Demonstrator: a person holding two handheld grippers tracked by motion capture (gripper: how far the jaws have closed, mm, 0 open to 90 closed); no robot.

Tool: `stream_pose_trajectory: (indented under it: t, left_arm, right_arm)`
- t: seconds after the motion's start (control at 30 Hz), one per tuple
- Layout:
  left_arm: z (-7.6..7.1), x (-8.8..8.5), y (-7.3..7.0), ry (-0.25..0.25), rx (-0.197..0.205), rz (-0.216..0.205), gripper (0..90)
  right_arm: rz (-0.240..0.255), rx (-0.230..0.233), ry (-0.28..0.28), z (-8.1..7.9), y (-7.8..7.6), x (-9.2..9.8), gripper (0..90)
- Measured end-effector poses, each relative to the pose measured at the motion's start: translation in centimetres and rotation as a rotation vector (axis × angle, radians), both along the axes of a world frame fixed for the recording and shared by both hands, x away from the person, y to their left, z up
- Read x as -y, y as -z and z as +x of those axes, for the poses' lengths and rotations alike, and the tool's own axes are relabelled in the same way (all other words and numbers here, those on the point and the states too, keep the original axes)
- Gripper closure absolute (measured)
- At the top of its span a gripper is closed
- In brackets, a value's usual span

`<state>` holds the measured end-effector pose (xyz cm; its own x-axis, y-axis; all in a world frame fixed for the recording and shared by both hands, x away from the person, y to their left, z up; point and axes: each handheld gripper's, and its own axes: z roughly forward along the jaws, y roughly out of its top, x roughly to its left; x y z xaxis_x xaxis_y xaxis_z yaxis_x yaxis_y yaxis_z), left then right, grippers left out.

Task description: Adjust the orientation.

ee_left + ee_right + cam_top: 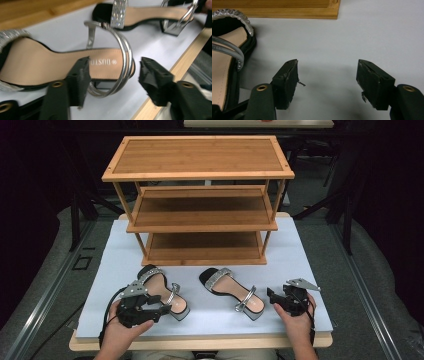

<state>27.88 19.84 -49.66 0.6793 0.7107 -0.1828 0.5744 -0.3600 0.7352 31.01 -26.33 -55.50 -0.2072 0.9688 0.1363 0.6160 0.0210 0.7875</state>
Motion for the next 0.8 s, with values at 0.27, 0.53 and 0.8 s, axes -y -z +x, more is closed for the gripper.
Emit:
stream_pose_trajectory:
  t: [0.27, 0.53, 0.8]
  left_arm:
    - [0.0, -1.8, -0.5, -0.025, 0.038, 0.059, 82.1]
    - [0.4, -5.3, -1.5, -0.122, 0.076, 0.108, 84.3]
    - [0.7, -10.7, -1.3, -0.281, 0.048, 0.103, 84.5]
  right_arm:
    - [0.011, -0.004, 0.01, 0.0, 0.1, 0.3, 33.3]
    - [0.02, 0.007, 0.009, 0.1, 0.3, 0.2, 33.4]
    - [0.025, -0.011, 0.012, 0.1, 0.3, 0.3, 33.6]
